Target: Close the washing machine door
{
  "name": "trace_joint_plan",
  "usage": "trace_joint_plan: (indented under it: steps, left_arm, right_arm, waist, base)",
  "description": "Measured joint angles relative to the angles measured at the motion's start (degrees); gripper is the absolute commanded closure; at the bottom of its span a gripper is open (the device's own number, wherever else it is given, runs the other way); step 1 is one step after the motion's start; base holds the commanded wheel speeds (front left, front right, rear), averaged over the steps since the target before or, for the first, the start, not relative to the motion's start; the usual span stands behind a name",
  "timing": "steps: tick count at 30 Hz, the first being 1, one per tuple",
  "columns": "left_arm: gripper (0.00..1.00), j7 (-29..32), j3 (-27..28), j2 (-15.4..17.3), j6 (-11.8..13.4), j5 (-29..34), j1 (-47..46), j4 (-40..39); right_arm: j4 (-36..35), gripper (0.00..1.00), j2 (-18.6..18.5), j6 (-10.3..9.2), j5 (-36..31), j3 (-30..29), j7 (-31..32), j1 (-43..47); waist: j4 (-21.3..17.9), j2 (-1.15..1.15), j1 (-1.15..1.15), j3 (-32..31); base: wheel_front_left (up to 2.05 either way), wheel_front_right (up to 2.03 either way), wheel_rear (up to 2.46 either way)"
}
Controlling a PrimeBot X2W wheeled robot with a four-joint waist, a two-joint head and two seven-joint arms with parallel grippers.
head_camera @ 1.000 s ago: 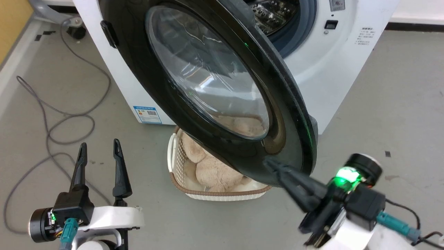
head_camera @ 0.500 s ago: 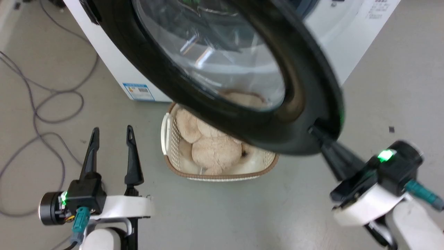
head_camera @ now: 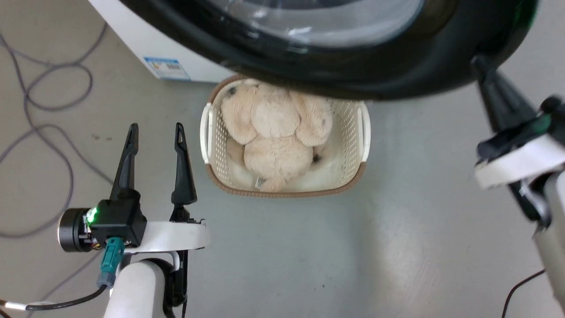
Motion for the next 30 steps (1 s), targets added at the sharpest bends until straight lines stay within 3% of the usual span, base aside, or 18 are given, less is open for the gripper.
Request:
trace_joint_plan:
  steps: [20, 25, 30]
  left_arm:
    - [0.00, 0.0, -1.6, 0.0, 1.5, -0.6, -2.7, -0.7]
    - [0.00, 0.0, -1.8, 0.0, 2.0, -1.1, -2.7, -0.6]
    - [0.00, 0.0, -1.4, 0.0, 2.4, -1.1, -2.1, 0.2]
  right_arm:
    - [14.3, 1.00, 0.0, 0.09, -0.4, -6.4, 0.0, -16.8]
    - [14.6, 1.00, 0.6, 0.13, -1.4, -7.3, 0.0, -16.6]
    - [9.0, 1.00, 2.0, 0.00, -2.0, -10.6, 0.0, -13.5]
  waist:
    - [3.3, 0.00, 0.00, 6.5]
    - [3.4, 0.00, 0.00, 5.7]
    - [3.1, 0.00, 0.00, 3.2]
  base:
    - [0.00, 0.00, 0.00]
    - [0.00, 0.00, 0.00]
    - [0.00, 0.00, 0.00]
